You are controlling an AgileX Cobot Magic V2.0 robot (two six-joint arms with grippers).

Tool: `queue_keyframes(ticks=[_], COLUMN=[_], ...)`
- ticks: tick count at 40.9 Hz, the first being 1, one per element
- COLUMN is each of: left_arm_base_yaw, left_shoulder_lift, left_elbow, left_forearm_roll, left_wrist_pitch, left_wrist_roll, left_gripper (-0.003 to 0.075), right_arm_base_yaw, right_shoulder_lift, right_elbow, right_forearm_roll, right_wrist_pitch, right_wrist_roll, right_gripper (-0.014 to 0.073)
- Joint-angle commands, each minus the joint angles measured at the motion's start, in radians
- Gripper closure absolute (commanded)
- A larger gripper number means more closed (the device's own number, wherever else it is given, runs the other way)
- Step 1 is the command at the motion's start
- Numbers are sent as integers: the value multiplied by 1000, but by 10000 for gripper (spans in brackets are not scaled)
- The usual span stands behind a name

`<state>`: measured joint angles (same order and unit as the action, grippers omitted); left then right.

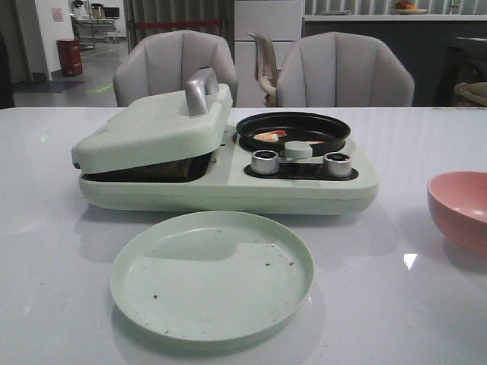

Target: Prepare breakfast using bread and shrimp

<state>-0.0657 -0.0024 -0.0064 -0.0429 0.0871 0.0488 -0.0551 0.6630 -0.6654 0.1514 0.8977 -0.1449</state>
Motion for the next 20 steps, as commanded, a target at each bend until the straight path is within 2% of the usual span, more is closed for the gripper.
queue_keyframes(ticks=[1,12,20], left_arm_base_yaw=[7,12,13], left_shoulder_lift=[-25,-25,-25], left_elbow=[9,15,15], left_forearm_roll=[2,15,10], left_wrist_pitch=[-107,-105,-177], left_wrist_roll=[-2,-10,-10], left_gripper=[619,619,619], right_arm_base_yaw=[-1,-1,-1], right_shoulder_lift=[0,0,0], right_elbow=[-26,-26,-26], right_forearm_roll=[10,10,10], right_wrist_pitch=[-53,-45,-45], right_wrist_roll=[0,0,0], right_gripper=[549,549,549])
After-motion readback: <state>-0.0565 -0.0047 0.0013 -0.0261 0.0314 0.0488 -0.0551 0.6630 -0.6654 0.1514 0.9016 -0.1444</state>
